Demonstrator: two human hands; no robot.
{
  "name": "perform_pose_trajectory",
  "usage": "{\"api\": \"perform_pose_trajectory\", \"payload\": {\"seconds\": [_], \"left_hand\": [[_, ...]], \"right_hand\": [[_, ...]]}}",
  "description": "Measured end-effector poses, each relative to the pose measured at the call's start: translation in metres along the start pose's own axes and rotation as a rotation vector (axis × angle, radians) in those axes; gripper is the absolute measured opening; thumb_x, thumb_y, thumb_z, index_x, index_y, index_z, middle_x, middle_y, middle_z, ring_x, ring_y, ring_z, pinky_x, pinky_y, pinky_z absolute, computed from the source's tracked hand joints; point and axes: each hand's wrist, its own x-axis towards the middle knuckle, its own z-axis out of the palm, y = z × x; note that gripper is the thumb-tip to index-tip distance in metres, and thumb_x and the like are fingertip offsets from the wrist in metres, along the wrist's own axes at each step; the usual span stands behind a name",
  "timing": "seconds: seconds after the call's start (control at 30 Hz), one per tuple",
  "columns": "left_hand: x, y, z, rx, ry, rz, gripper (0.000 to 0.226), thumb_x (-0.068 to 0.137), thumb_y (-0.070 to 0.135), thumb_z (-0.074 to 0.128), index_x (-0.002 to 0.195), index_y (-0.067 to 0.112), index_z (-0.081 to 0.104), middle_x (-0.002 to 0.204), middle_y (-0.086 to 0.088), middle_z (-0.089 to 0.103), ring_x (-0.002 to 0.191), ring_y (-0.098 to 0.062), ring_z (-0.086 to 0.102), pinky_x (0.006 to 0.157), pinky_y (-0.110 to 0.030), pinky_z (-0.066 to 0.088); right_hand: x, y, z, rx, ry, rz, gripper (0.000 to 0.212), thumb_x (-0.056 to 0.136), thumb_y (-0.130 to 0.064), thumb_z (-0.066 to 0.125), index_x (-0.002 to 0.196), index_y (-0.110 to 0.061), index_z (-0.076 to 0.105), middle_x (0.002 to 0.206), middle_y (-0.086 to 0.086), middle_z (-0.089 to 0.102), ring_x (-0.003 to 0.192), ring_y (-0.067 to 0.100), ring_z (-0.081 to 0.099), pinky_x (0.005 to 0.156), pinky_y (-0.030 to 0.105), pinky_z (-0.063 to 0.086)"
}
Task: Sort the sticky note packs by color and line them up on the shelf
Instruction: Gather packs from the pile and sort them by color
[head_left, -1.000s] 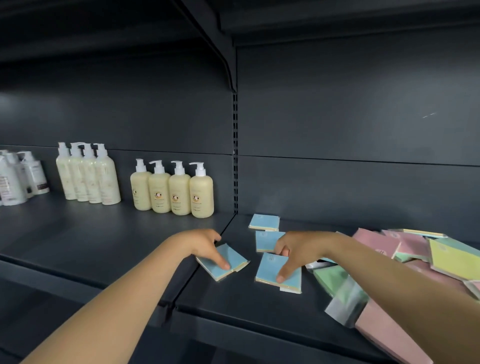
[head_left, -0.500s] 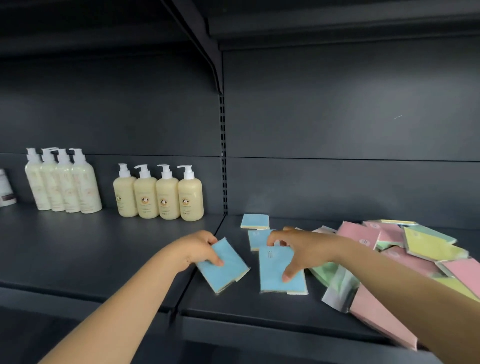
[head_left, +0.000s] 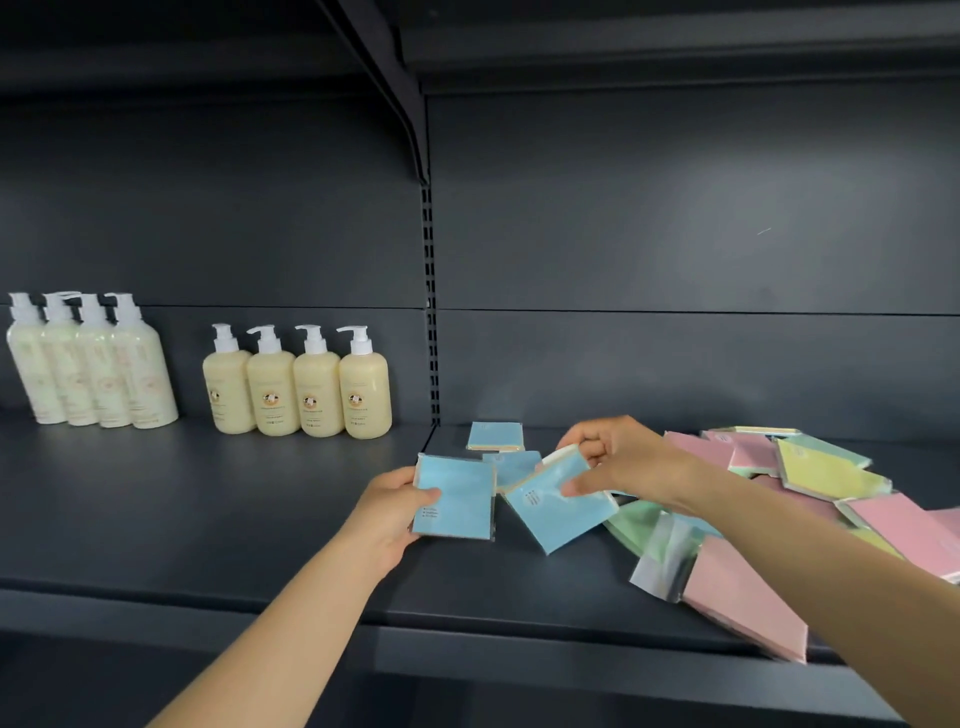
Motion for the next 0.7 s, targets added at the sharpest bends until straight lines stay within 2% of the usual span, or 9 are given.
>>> {"api": "perform_pose_trajectory", "payload": {"seconds": [0.07,0.1,0.2,0.3,0.37,0.47,0.53,0.63,0.7], "left_hand": [[0.000,-0.002,-0.001,-0.032,0.018,0.008,0.029,0.092,-0.008,0.048,0.115,0.006,0.058,0.101,-0.010,0.066,0.090,-0.024,0.063,0.071,-0.034,0.051],[0.000,-0.003,-0.002,-0.044,0.025,0.010,0.030,0.092,-0.008,0.047,0.118,0.005,0.057,0.106,-0.012,0.065,0.093,-0.026,0.062,0.075,-0.035,0.051],[-0.001,-0.004,-0.005,-0.071,0.047,0.010,0.033,0.092,-0.008,0.047,0.122,0.003,0.056,0.113,-0.015,0.063,0.098,-0.029,0.061,0.079,-0.038,0.050],[-0.004,-0.002,-0.002,-0.108,0.070,0.016,0.034,0.092,-0.008,0.047,0.123,0.004,0.055,0.115,-0.015,0.062,0.101,-0.030,0.060,0.082,-0.039,0.049],[-0.006,0.003,0.004,-0.139,0.068,0.037,0.034,0.092,-0.008,0.047,0.123,0.004,0.055,0.116,-0.014,0.061,0.102,-0.028,0.059,0.083,-0.039,0.048],[-0.012,0.016,0.022,-0.178,-0.009,0.109,0.033,0.092,-0.007,0.047,0.123,0.004,0.055,0.119,-0.013,0.061,0.106,-0.027,0.059,0.089,-0.038,0.048],[-0.019,0.026,0.042,-0.192,-0.094,0.146,0.031,0.092,-0.007,0.047,0.120,0.004,0.055,0.119,-0.012,0.061,0.103,-0.026,0.060,0.083,-0.037,0.050],[-0.032,0.035,0.080,-0.187,-0.186,0.148,0.029,0.093,-0.007,0.046,0.118,0.004,0.055,0.115,-0.013,0.062,0.093,-0.025,0.063,0.068,-0.037,0.053],[-0.040,0.036,0.109,-0.193,-0.210,0.125,0.032,0.093,-0.008,0.045,0.122,0.001,0.054,0.119,-0.016,0.061,0.096,-0.029,0.061,0.072,-0.040,0.052]], "right_hand": [[-0.002,0.003,0.008,-0.119,-0.010,0.004,0.020,0.079,-0.018,0.074,0.095,-0.026,0.066,0.082,-0.010,0.069,0.068,0.003,0.060,0.059,0.016,0.044],[-0.003,0.005,0.010,-0.197,-0.016,0.010,0.023,0.081,-0.023,0.072,0.102,-0.028,0.065,0.090,-0.012,0.069,0.075,0.001,0.063,0.064,0.014,0.048],[-0.006,0.013,0.014,-0.211,-0.120,0.069,0.037,0.086,-0.022,0.064,0.121,-0.024,0.055,0.115,-0.002,0.060,0.101,0.011,0.063,0.081,0.024,0.054],[-0.015,0.008,0.014,-0.181,-0.138,0.088,0.032,0.089,-0.015,0.059,0.119,-0.023,0.052,0.114,-0.001,0.063,0.103,0.013,0.062,0.083,0.028,0.052],[-0.022,0.002,0.011,-0.061,-0.014,0.063,0.021,0.090,-0.013,0.060,0.110,-0.017,0.060,0.106,-0.001,0.070,0.094,0.012,0.065,0.080,0.027,0.052],[-0.040,-0.003,-0.003,0.176,0.250,0.051,0.005,0.088,-0.013,0.064,0.090,-0.010,0.067,0.081,0.000,0.069,0.068,0.011,0.058,0.059,0.019,0.046],[-0.058,0.002,-0.017,0.308,0.394,0.073,0.008,0.090,-0.013,0.062,0.086,-0.008,0.067,0.073,0.000,0.062,0.062,0.010,0.051,0.051,0.014,0.040],[-0.087,0.016,-0.045,0.452,0.469,0.177,0.022,0.091,-0.012,0.059,0.101,0.007,0.064,0.086,0.011,0.063,0.074,0.020,0.057,0.056,0.022,0.043],[-0.110,0.028,-0.064,0.596,0.461,0.262,0.023,0.091,-0.006,0.056,0.109,0.008,0.061,0.087,0.014,0.067,0.074,0.022,0.065,0.060,0.026,0.050]]}}
